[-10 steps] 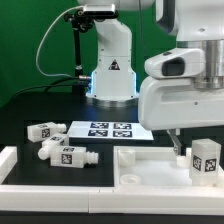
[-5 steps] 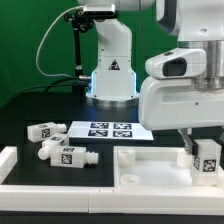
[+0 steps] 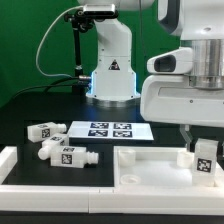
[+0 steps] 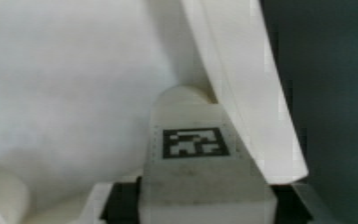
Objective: Assemble one leg
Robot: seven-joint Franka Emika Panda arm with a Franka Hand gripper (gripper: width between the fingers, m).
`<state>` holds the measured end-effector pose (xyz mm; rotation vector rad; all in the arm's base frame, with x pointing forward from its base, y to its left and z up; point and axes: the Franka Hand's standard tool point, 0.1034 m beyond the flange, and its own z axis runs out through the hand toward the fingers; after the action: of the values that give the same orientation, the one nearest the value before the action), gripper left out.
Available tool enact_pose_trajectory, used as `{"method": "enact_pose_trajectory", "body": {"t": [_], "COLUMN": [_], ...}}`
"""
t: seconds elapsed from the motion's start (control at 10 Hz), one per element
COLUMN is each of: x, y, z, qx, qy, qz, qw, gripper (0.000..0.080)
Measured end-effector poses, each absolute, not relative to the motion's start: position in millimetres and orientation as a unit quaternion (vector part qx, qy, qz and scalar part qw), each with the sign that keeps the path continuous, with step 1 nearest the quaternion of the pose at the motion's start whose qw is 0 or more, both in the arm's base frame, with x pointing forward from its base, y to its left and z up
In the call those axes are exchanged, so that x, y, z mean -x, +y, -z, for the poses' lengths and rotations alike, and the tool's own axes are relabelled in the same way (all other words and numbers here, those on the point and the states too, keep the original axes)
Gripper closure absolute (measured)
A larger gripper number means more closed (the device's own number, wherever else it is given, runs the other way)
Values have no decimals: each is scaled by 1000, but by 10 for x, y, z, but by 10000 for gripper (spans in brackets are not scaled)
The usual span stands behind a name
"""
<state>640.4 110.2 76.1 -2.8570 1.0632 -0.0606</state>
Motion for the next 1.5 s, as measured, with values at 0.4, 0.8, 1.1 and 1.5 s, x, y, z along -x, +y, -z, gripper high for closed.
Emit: {"method": "enact_pose_trajectory", "body": {"t": [0.4,0.8,1.1,1.5], "x": [-6391,-6377,-6359,-6310], "y": [1134,1116,1138,1167], "z": [-764,-750,-731,-736], "qx": [816,870,958,980], "qy": [576,490,283,187], "qz": [6,12,31,53], "qw": [48,45,45,39], "gripper": [514,397,184,150]}}
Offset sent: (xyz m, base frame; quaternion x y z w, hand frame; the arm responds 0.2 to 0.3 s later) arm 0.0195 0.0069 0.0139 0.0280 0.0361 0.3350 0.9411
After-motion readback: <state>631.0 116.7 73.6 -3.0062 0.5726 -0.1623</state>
